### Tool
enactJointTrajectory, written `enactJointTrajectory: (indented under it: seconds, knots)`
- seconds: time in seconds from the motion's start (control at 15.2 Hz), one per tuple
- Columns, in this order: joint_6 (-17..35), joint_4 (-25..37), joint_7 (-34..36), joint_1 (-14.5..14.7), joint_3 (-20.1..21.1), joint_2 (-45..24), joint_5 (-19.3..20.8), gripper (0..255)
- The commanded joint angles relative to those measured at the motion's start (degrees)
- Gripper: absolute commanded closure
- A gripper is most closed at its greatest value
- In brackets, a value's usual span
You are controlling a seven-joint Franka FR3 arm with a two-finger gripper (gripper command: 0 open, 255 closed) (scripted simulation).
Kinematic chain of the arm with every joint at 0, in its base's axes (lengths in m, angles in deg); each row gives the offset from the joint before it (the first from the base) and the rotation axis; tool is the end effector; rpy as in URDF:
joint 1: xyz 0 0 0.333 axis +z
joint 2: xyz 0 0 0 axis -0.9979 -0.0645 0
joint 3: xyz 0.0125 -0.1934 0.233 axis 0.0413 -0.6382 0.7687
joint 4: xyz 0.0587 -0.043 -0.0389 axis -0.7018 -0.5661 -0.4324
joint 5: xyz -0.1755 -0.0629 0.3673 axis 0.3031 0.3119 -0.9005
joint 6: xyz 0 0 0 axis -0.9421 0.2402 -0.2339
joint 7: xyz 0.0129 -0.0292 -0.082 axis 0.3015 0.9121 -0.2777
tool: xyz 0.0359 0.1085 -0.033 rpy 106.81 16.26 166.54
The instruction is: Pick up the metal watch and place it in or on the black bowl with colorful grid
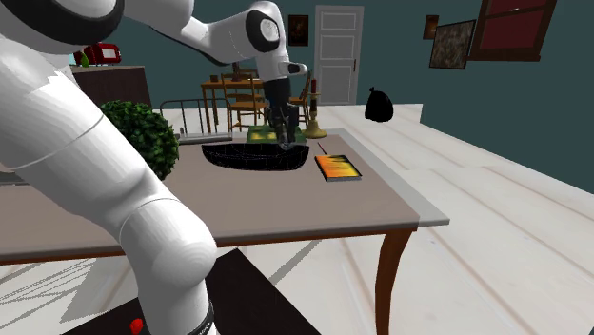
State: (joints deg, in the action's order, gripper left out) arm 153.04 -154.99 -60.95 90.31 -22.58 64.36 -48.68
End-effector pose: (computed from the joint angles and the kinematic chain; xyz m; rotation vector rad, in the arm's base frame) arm 0.4109 0.1911 0.5099 2.9594 -0.0895 0.0789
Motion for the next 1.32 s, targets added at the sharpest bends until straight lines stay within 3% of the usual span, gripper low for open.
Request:
enactJointTrajectory:
  seconds: [0.0, 0.53, 0.86, 1.06, 1.25]
  knots:
    - [-0.2, 2.1, 2.9, 0.6, 2.2, -2.2, -0.2, 255]
    - [-2.4, 14.6, 15.5, 2.5, 11.3, -14.9, 2.4, 255]
    - [-5.3, 25.0, 24.2, 5.1, 16.1, -25.4, 7.2, 255]
    - [-8.3, 33.6, 30.0, 8.6, 18.4, -33.7, 11.7, 255]
    - [-6.0, 31.2, 30.3, 8.7, 18.1, -33.6, 11.7, 255]
